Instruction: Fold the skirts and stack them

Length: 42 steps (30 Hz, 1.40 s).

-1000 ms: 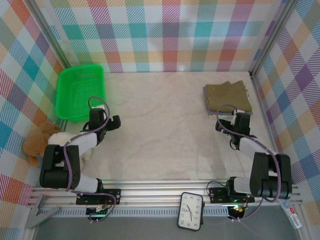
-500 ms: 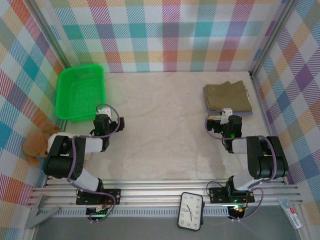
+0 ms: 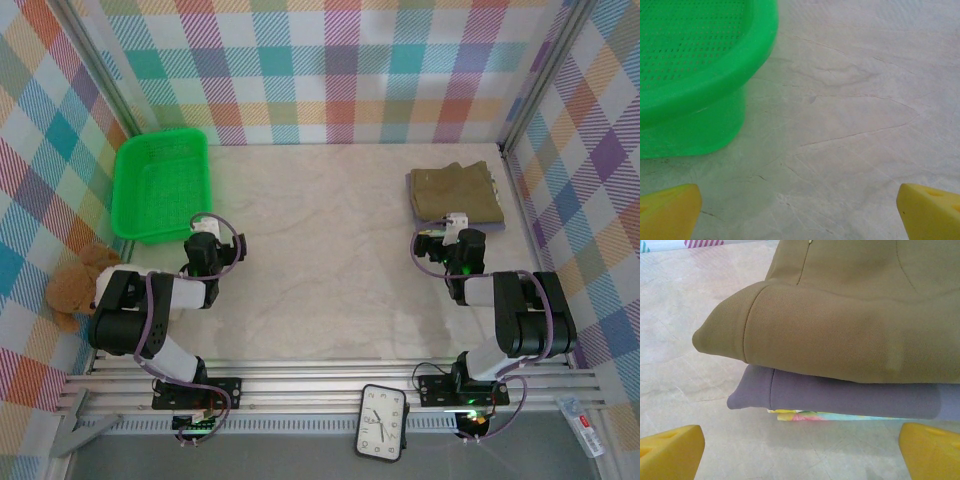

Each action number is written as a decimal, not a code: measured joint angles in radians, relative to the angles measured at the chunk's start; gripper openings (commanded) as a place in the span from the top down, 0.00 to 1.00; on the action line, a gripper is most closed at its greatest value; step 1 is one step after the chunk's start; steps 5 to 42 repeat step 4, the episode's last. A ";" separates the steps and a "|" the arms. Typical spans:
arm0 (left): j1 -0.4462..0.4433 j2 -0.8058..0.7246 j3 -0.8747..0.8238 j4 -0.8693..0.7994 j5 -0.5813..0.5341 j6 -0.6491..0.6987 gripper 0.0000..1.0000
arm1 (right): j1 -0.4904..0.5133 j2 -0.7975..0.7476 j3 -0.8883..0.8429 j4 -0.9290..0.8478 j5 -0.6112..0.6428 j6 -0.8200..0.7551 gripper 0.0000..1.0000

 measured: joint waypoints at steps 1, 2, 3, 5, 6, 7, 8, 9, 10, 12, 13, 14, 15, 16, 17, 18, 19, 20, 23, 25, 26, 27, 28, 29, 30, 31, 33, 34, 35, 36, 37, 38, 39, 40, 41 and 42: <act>0.000 0.000 0.000 0.000 0.000 0.000 0.00 | 0.000 0.000 0.000 0.000 0.000 0.000 0.01; 0.000 0.000 0.000 0.000 0.000 0.000 0.00 | 0.000 0.000 0.000 0.000 0.000 0.000 0.01; 0.000 0.000 0.000 0.000 0.000 0.000 0.00 | 0.000 0.000 0.000 0.000 0.000 0.000 0.01; 0.000 0.000 0.000 0.000 0.000 0.000 0.00 | 0.000 0.000 0.000 0.000 0.000 0.000 0.01; 0.000 0.000 0.000 0.000 0.000 0.000 0.00 | 0.000 0.000 0.000 0.000 0.000 0.000 0.01; 0.000 0.000 0.000 0.000 0.000 0.000 0.00 | 0.000 0.000 0.000 0.000 0.000 0.000 0.01; 0.000 0.000 0.000 0.000 0.000 0.000 0.00 | 0.000 0.000 0.000 0.000 0.000 0.000 0.01; 0.000 0.000 0.000 0.000 0.000 0.000 0.00 | 0.000 0.000 0.000 0.000 0.000 0.000 0.01; 0.000 0.000 0.000 0.000 0.000 0.000 0.00 | 0.000 0.000 0.000 0.000 0.000 0.000 0.01; 0.000 0.000 0.000 0.000 0.000 0.000 0.00 | 0.000 0.000 0.000 0.000 0.000 0.000 0.01; 0.000 0.000 0.000 0.000 0.000 0.000 0.00 | 0.000 0.000 0.000 0.000 0.000 0.000 0.01; 0.000 0.000 0.000 0.000 0.000 0.000 0.00 | 0.000 0.000 0.000 0.000 0.000 0.000 0.01; 0.000 0.000 0.000 0.000 0.000 0.000 0.00 | 0.000 0.000 0.000 0.000 0.000 0.000 0.01; 0.000 0.000 0.000 0.000 0.000 0.000 0.00 | 0.000 0.000 0.000 0.000 0.000 0.000 0.01; 0.000 0.000 0.000 0.000 0.000 0.000 0.00 | 0.000 0.000 0.000 0.000 0.000 0.000 0.01; 0.000 0.000 0.000 0.000 0.000 0.000 0.00 | 0.000 0.000 0.000 0.000 0.000 0.000 0.01; 0.000 0.000 0.000 0.000 0.000 0.000 0.00 | 0.000 0.000 0.000 0.000 0.000 0.000 0.01; 0.000 0.000 0.000 0.000 0.000 0.000 0.00 | 0.000 0.000 0.000 0.000 0.000 0.000 0.01; 0.000 0.000 0.000 0.000 0.000 0.000 0.00 | 0.000 0.000 0.000 0.000 0.000 0.000 0.01; 0.000 0.000 0.000 0.000 0.000 0.000 0.00 | 0.000 0.000 0.000 0.000 0.000 0.000 0.01; 0.000 0.000 0.000 0.000 0.000 0.000 0.00 | 0.000 0.000 0.000 0.000 0.000 0.000 0.01; 0.000 0.000 0.000 0.000 0.000 0.000 0.00 | 0.000 0.000 0.000 0.000 0.000 0.000 0.01; 0.000 0.000 0.000 0.000 0.000 0.000 0.00 | 0.000 0.000 0.000 0.000 0.000 0.000 0.01; 0.000 0.000 0.000 0.000 0.000 0.000 0.00 | 0.000 0.000 0.000 0.000 0.000 0.000 0.01; 0.000 0.000 0.000 0.000 0.000 0.000 0.00 | 0.000 0.000 0.000 0.000 0.000 0.000 0.01; 0.000 0.000 0.000 0.000 0.000 0.000 0.00 | 0.000 0.000 0.000 0.000 0.000 0.000 0.01; 0.000 0.000 0.000 0.000 0.000 0.000 0.00 | 0.000 0.000 0.000 0.000 0.000 0.000 0.01; 0.000 0.000 0.000 0.000 0.000 0.000 0.00 | 0.000 0.000 0.000 0.000 0.000 0.000 0.01; 0.000 0.000 0.000 0.000 0.000 0.000 0.00 | 0.000 0.000 0.000 0.000 0.000 0.000 0.01; 0.000 0.000 0.000 0.000 0.000 0.000 0.00 | 0.000 0.000 0.000 0.000 0.000 0.000 0.01; 0.000 0.000 0.000 0.000 0.000 0.000 0.00 | 0.000 0.000 0.000 0.000 0.000 0.000 0.01; 0.000 0.000 0.000 0.000 0.000 0.000 0.00 | 0.000 0.000 0.000 0.000 0.000 0.000 0.01; 0.000 0.000 0.000 0.000 0.000 0.000 0.00 | 0.000 0.000 0.000 0.000 0.000 0.000 0.01; 0.000 0.000 0.000 0.000 0.000 0.000 0.00 | 0.000 0.000 0.000 0.000 0.000 0.000 0.01; 0.000 0.000 0.000 0.000 0.000 0.000 0.00 | 0.000 0.000 0.000 0.000 0.000 0.000 0.01; 0.000 0.000 0.000 0.000 0.000 0.000 0.00 | 0.000 0.000 0.000 0.000 0.000 0.000 0.01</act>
